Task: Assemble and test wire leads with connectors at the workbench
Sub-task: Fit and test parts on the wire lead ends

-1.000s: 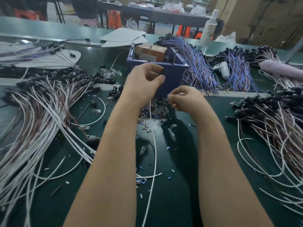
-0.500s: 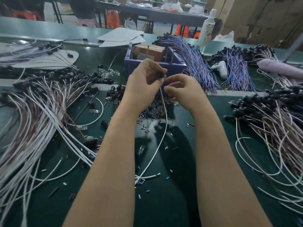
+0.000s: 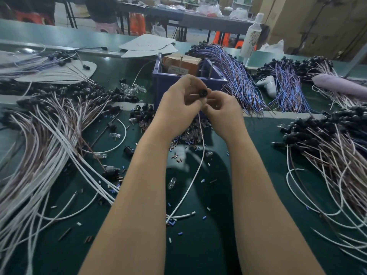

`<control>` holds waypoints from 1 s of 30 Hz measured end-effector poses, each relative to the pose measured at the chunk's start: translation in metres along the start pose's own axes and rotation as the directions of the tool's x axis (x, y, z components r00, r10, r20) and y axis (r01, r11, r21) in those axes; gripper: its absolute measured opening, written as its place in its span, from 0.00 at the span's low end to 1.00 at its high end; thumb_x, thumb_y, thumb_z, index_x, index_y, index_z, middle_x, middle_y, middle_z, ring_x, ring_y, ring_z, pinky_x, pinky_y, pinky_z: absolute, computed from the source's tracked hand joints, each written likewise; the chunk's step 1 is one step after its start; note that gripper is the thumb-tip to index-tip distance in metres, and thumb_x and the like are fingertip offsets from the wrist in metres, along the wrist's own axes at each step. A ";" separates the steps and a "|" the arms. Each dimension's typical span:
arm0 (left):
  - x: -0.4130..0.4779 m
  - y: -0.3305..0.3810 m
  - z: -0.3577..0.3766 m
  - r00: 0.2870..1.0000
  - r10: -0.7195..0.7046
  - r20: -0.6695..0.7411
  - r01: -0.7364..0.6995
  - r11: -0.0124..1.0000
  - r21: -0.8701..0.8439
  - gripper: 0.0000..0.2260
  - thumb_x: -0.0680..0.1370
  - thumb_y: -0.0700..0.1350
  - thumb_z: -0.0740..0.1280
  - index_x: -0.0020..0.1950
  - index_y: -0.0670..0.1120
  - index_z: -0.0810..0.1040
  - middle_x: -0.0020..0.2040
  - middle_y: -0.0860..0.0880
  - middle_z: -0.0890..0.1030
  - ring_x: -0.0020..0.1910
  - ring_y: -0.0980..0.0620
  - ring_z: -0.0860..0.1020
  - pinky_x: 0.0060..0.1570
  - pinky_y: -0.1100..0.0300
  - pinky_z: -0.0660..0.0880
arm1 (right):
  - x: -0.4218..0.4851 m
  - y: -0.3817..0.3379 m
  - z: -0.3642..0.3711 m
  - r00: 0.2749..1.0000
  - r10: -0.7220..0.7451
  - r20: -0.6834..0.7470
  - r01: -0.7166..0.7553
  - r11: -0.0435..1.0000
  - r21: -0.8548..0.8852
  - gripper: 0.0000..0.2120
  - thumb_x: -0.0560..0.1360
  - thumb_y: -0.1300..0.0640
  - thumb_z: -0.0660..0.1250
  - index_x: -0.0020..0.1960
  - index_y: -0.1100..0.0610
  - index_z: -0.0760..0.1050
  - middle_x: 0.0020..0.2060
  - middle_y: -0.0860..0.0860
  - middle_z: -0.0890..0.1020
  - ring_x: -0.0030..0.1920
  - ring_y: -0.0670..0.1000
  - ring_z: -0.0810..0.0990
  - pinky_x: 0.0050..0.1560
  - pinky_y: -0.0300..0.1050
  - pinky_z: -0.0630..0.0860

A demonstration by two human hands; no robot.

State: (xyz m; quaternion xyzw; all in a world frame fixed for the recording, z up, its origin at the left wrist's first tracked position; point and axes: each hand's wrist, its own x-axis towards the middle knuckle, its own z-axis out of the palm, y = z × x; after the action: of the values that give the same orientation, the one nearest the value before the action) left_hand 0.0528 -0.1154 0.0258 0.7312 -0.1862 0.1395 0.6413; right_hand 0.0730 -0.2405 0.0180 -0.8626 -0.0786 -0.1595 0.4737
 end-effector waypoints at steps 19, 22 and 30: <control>0.001 -0.008 0.001 0.980 -0.055 -0.194 0.111 0.950 0.290 0.05 0.76 0.41 0.67 0.51 0.46 0.77 0.42 0.54 0.80 0.43 0.56 0.80 0.48 0.63 0.77 | 0.000 -0.022 -0.003 0.986 -0.118 -0.117 0.130 0.986 0.104 0.06 0.74 0.59 0.70 0.51 0.58 0.81 0.40 0.48 0.82 0.43 0.45 0.81 0.48 0.34 0.76; 0.001 -0.010 0.001 0.982 -0.056 -0.180 0.116 0.934 0.338 0.04 0.77 0.41 0.67 0.49 0.45 0.80 0.41 0.51 0.81 0.41 0.55 0.79 0.46 0.62 0.76 | 0.001 -0.024 -0.007 0.989 -0.105 -0.109 0.120 0.982 0.148 0.08 0.74 0.59 0.70 0.52 0.58 0.80 0.42 0.49 0.82 0.42 0.44 0.80 0.47 0.34 0.76; -0.001 -0.011 0.002 0.978 -0.035 -0.208 0.104 0.938 0.332 0.04 0.77 0.44 0.67 0.47 0.45 0.81 0.39 0.51 0.82 0.39 0.54 0.79 0.41 0.62 0.75 | 0.000 -0.025 -0.012 0.996 -0.062 -0.059 0.067 0.994 0.091 0.09 0.73 0.57 0.72 0.50 0.60 0.80 0.41 0.52 0.83 0.42 0.48 0.80 0.48 0.40 0.77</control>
State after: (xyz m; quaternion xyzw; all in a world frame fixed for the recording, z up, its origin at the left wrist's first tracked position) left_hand 0.0565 -0.1162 0.0156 0.8196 -0.0684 0.2191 0.5250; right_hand 0.0636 -0.2370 0.0438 -0.8318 -0.1004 -0.1950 0.5099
